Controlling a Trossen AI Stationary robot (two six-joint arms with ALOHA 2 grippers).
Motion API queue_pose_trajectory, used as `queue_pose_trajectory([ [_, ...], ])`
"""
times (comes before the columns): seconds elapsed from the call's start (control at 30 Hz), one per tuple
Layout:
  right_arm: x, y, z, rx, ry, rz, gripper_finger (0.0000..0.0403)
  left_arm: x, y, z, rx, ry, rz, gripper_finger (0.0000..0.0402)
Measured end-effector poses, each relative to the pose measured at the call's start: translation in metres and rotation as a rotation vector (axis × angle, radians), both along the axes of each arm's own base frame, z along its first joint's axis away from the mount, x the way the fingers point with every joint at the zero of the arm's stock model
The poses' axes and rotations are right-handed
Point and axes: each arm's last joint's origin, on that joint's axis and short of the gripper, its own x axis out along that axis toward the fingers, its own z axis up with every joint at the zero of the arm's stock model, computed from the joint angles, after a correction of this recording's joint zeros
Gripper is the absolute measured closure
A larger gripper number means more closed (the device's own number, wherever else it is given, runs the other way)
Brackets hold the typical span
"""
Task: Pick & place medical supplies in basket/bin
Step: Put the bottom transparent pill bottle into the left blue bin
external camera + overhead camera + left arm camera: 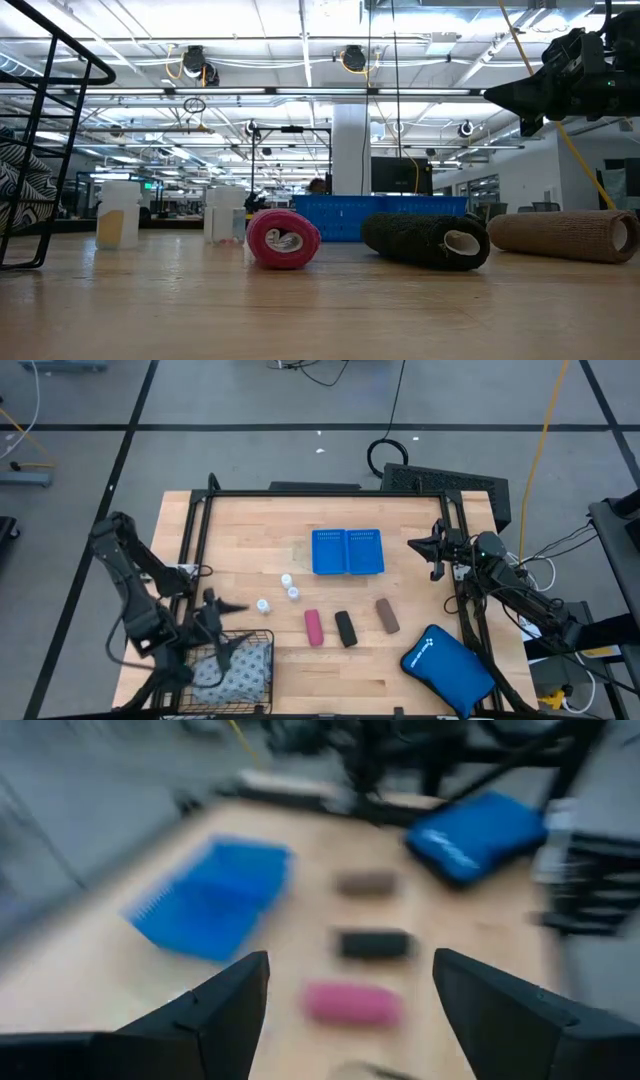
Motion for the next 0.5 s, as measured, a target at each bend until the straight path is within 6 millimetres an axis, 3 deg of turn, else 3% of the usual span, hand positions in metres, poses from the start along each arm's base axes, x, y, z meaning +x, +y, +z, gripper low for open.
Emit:
queue_pose_trajectory([
  [0.13, 0.0, 0.0, 0.0, 0.0, 0.0, 0.0, 0.0399, 0.017, 0.019, 0.003, 0.258, -0.023, 0.124, 0.0117],
  [0.27, 0.0, 0.0, 0.0, 0.0, 0.0, 0.0, 0.0399, 0.036, 0.044, 0.005, 0.356, -0.002, 0.261, 0.0117],
  [0.4, 0.0, 0.0, 0.0, 0.0, 0.0, 0.0, 0.0399, 0.056, 0.074, 0.001, 0.304, 0.085, 0.342, 0.0117],
  [0.5, 0.0, 0.0, 0.0, 0.0, 0.0, 0.0, 0.0399, 0.069, 0.093, -0.007, 0.194, 0.206, 0.302, 0.0117],
])
